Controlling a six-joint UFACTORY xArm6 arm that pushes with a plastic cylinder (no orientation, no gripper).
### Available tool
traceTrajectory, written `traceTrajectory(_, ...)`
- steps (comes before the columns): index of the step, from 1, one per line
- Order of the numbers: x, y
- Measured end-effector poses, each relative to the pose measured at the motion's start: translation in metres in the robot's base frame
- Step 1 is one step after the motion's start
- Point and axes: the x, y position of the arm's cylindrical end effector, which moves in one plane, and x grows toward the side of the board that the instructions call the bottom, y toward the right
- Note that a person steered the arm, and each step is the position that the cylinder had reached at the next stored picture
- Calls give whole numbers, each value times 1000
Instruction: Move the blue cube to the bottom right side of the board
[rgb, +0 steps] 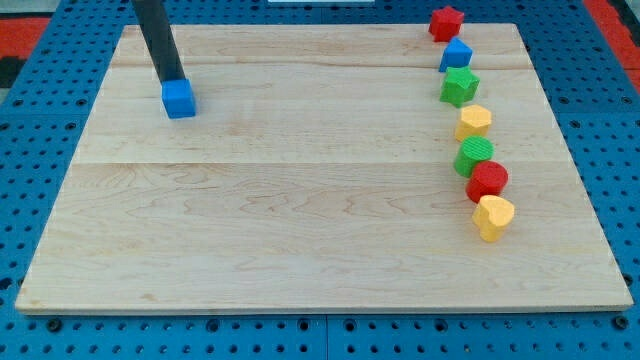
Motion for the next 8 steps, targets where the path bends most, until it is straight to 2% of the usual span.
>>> traceTrajectory(2, 52, 2)
traceTrajectory(6, 165, 70)
traceTrajectory(8, 189, 128)
